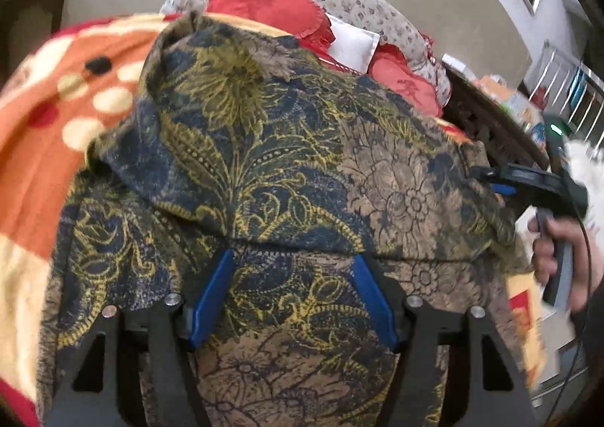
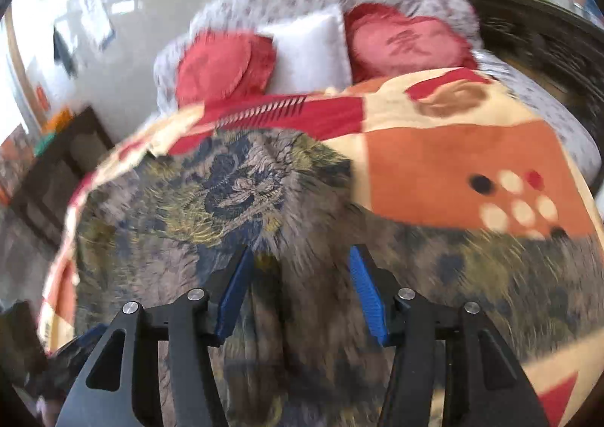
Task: Fold small clothes
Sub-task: 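Move the right gripper over the shirt to the other sleeve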
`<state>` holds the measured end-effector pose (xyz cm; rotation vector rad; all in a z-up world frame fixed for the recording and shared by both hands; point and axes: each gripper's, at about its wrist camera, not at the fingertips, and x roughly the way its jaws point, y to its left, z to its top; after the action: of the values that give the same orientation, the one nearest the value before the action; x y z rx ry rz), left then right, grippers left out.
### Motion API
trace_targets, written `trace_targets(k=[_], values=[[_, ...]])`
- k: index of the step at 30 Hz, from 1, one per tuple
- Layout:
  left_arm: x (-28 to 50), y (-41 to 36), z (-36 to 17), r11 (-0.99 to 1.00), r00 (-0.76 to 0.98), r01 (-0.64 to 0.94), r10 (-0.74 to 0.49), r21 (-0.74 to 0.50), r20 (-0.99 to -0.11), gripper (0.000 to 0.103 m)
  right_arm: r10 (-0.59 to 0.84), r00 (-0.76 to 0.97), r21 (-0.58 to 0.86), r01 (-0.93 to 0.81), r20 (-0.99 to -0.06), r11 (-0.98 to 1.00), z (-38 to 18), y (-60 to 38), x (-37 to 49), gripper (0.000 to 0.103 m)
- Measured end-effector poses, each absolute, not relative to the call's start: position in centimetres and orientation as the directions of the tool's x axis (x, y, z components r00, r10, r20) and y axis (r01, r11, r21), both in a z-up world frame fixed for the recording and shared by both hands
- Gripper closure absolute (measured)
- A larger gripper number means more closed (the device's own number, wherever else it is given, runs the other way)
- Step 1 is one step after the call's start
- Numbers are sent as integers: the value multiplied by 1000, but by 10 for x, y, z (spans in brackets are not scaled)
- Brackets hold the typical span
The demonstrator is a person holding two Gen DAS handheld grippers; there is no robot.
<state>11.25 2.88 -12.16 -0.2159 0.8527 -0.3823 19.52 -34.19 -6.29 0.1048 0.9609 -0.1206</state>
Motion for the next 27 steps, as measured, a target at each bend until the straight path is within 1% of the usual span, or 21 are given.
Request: trace_targets(k=[1, 2, 3, 4, 5, 6, 8, 10, 12, 13, 14, 16, 17, 18, 19, 21, 23, 24, 25, 26, 27], values=[[116, 25, -124, 912, 586, 245, -410, -329, -699, 28, -130, 506, -50, 168, -853, 984, -73, -343, 204, 29], [119, 23, -125, 911, 581, 247, -412, -330, -702, 27, -153, 471, -80, 170, -869, 982, -79, -349, 208, 27], [120, 23, -126, 908, 580, 249, -417, -336, -699, 26, -141, 480, -58, 185, -866, 981, -77, -364, 208, 24], [120, 24, -127, 901, 577, 254, -432, -351, -693, 24, -199, 474, -92, 240, -858, 966, -73, -376, 200, 25], [121, 25, -128, 896, 575, 255, -443, -364, -688, 24, -356, 428, -209, 353, -831, 912, -67, -394, 193, 25], [122, 24, -129, 891, 574, 255, -452, -376, -683, 23, -458, 387, -277, 439, -801, 855, -62, -415, 183, 25], [121, 27, -128, 885, 572, 255, -463, -390, -677, 21, -521, 317, -298, 545, -793, 784, -57, -449, 163, 26], [119, 28, -127, 884, 570, 261, -465, -388, -677, 20, -535, 319, -277, 591, -782, 758, -45, -460, 142, 33], [118, 28, -127, 884, 568, 265, -465, -384, -679, 18, -446, 466, -162, 530, -764, 832, -25, -440, 129, 33], [118, 28, -127, 884, 568, 266, -466, -384, -679, 18, -333, 577, -71, 427, -746, 901, -13, -413, 125, 33], [119, 28, -126, 883, 568, 266, -468, -387, -677, 18, -250, 635, -21, 345, -731, 938, -9, -394, 122, 33], [118, 29, -126, 880, 567, 265, -472, -394, -675, 18, 27, 703, 95, 58, -711, 994, -10, -332, 125, 30], [119, 28, -125, 880, 567, 264, -474, -396, -674, 18, 146, 665, 131, -73, -733, 989, -21, -303, 132, 30], [119, 28, -125, 878, 567, 264, -476, -398, -673, 18, 195, 621, 132, -147, -759, 980, -32, -283, 138, 30], [119, 29, -126, 877, 566, 264, -478, -401, -671, 18, 196, 561, 89, -211, -805, 973, -51, -261, 146, 30], [119, 29, -126, 876, 566, 265, -480, -403, -670, 18, 124, 510, 18, -209, -851, 978, -80, -253, 155, 31], [119, 29, -126, 875, 566, 265, -481, -405, -670, 18, 23, 509, 1, -43, -860, 999, -98, -288, 162, 38], [120, 28, -126, 876, 566, 265, -480, -404, -670, 18, 9, 536, 64, 84, -844, 994, -98, -320, 160, 65], [119, 27, -126, 876, 564, 267, -480, -401, -672, 17, 31, 549, 146, 167, -835, 975, -98, -341, 155, 84], [120, 28, -127, 873, 562, 271, -485, -405, -670, 16, 45, 562, 224, 253, -826, 941, -95, -358, 148, 83], [121, 28, -127, 871, 560, 273, -488, -407, -669, 15, 43, 572, 240, 273, -819, 932, -91, -362, 144, 82]])
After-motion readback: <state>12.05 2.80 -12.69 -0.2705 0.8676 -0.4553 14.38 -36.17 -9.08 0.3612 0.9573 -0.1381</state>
